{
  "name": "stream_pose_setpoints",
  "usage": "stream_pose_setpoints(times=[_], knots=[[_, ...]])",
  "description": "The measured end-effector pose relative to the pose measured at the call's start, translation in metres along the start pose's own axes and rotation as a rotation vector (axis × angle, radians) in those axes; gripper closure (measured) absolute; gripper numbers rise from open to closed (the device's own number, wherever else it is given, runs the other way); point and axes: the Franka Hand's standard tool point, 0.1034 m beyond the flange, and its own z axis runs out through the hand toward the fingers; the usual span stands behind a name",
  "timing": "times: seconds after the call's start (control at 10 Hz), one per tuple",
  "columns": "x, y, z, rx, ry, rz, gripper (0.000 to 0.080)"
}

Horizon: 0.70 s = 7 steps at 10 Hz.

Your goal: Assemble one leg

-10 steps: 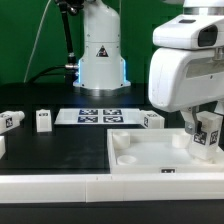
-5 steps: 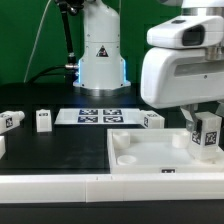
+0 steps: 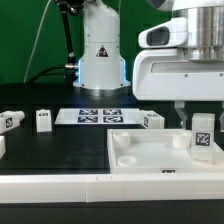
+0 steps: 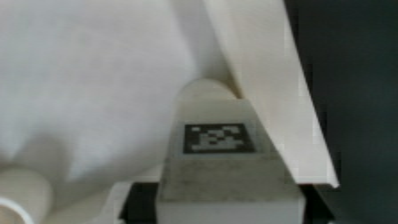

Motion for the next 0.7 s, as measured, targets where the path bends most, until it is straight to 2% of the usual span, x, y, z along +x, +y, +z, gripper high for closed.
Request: stream_pose_setpoints(times=[0.3,0.6,0.7], knots=[[-0.0009,0.0012,0.0,0.017,0.005,0.361,0.0508],[0.0002,0.0013,0.0001,0.03,-0.01,0.482,0.0508],[-0.0001,0.0008,0.0001,0.031,-0.01,0.471,0.0405]])
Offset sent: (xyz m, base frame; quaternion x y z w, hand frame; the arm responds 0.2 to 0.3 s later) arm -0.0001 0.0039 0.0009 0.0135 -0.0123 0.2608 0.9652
